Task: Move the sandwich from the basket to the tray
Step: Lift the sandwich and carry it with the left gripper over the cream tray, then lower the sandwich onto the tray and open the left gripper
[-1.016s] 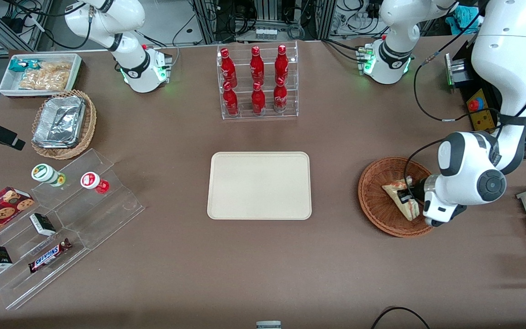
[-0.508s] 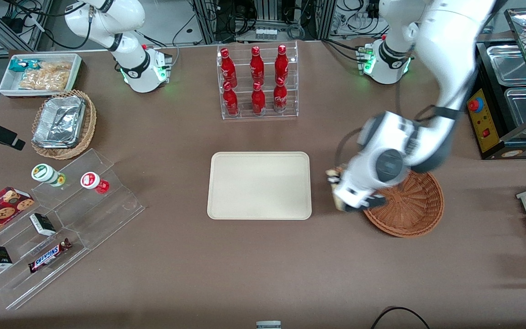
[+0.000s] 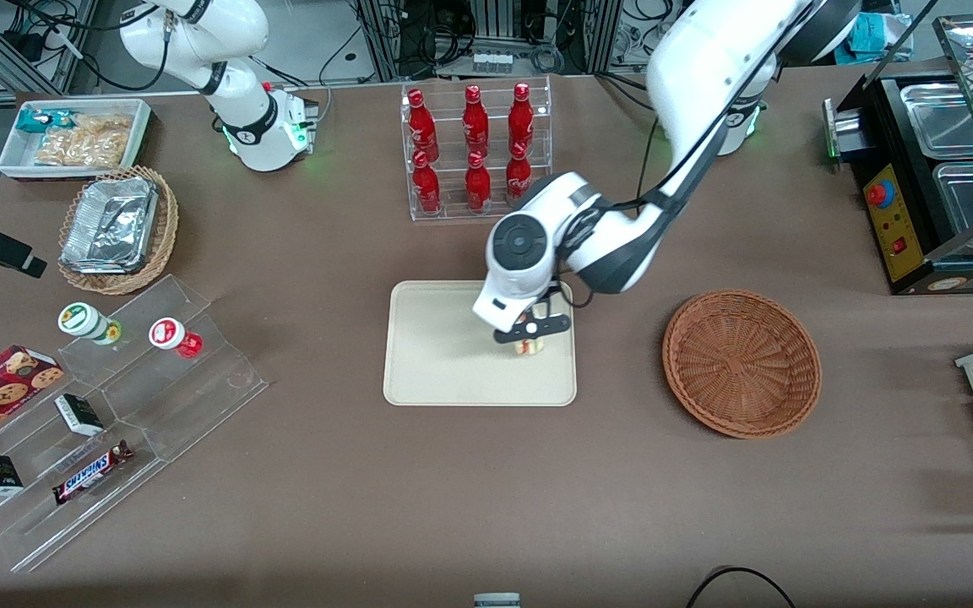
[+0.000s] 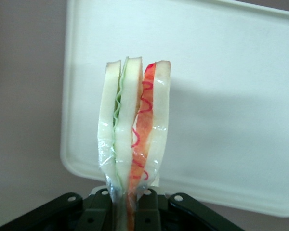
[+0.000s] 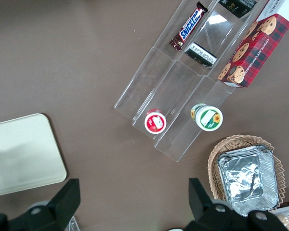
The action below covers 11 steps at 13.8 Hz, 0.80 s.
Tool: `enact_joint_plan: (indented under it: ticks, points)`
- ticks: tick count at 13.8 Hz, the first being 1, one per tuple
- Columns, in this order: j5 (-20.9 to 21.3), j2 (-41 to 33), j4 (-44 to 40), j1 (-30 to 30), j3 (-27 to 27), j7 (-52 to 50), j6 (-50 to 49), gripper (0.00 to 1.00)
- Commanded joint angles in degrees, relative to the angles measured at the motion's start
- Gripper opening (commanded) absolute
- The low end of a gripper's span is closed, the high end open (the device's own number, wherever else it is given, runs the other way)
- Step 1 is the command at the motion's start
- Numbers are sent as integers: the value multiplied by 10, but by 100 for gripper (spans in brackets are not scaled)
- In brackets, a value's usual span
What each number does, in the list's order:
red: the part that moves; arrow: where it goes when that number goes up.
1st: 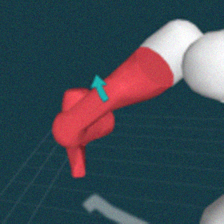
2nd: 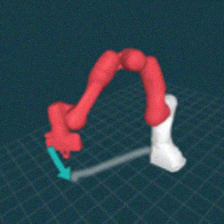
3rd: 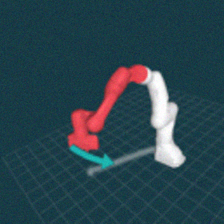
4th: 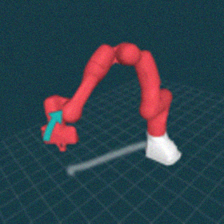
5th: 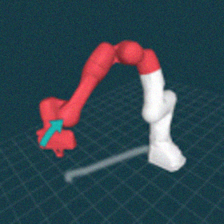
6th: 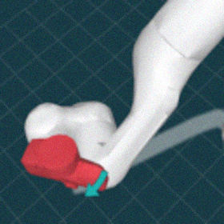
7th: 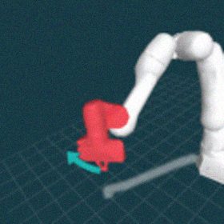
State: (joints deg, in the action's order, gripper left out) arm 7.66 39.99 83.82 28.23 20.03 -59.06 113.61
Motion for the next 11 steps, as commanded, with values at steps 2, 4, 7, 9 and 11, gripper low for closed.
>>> enact_joint_plan:
  ticks: [2,4,7,9,11]
  points:
    - [31,68,-65,38,-8,-31,42,15]
    - [32,81,-68,52,-9,-44,58,16]
    - [55,97,-78,66,-10,-68,75,33]
    - [58,98,-79,63,-10,-88,75,87]
    - [57,95,-88,61,-10,-88,75,99]
